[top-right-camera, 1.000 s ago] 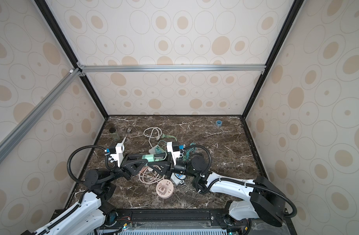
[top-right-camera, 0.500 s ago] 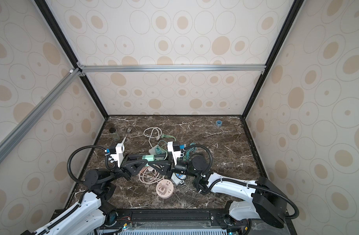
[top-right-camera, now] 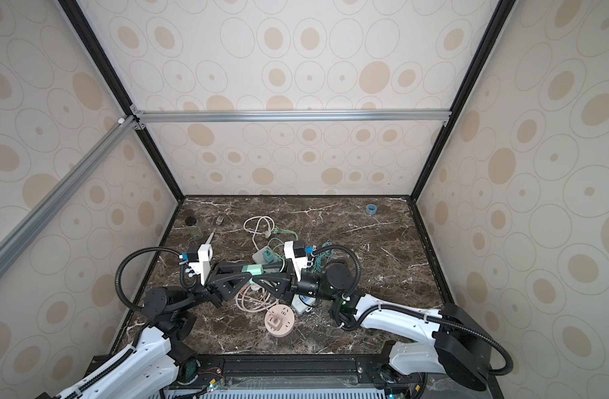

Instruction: Insert the plug

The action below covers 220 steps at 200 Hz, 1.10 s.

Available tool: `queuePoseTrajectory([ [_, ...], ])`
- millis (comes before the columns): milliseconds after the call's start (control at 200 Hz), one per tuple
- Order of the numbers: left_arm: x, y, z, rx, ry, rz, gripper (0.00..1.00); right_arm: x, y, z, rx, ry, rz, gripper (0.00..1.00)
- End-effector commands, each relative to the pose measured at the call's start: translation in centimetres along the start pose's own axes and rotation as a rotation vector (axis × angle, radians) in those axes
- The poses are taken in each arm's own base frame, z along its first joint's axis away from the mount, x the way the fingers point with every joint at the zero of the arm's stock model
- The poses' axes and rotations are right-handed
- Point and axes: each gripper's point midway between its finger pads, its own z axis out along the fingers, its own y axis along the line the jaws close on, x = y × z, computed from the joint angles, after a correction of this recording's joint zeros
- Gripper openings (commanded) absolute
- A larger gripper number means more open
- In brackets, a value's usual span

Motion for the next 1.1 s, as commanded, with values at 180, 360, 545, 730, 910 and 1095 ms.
queuePoseTrajectory([
  [180,-0.5,1.4,0.4,-0.102,0.024,0.028,0.75,-1.7,-1.7,-1.8,0.193,0.003,-0.096,0.04],
  [360,-0.3,2.0,0.1,-0.146,0.035,0.037,0.76,-2.2,-2.5,-2.9,0.299,0.057,-0.162,0.04],
  [545,0.8,3.2,-0.5,-0.214,0.067,0.027,0.76,-4.5,-3.3,-3.5,0.391,0.143,-0.254,0.03],
  [730,2.0,4.5,-1.4,-0.294,0.098,-0.012,0.74,-8.9,-5.4,-4.0,0.476,0.19,-0.287,0.02],
  [910,3.7,5.9,-2.2,-0.369,0.154,-0.054,0.72,-13.6,-6.4,-3.5,0.504,0.211,-0.352,0.02],
  [1095,4.9,6.9,-3.0,-0.425,0.181,-0.076,0.7,-18.2,-6.8,-2.8,0.537,0.221,-0.442,0.02],
])
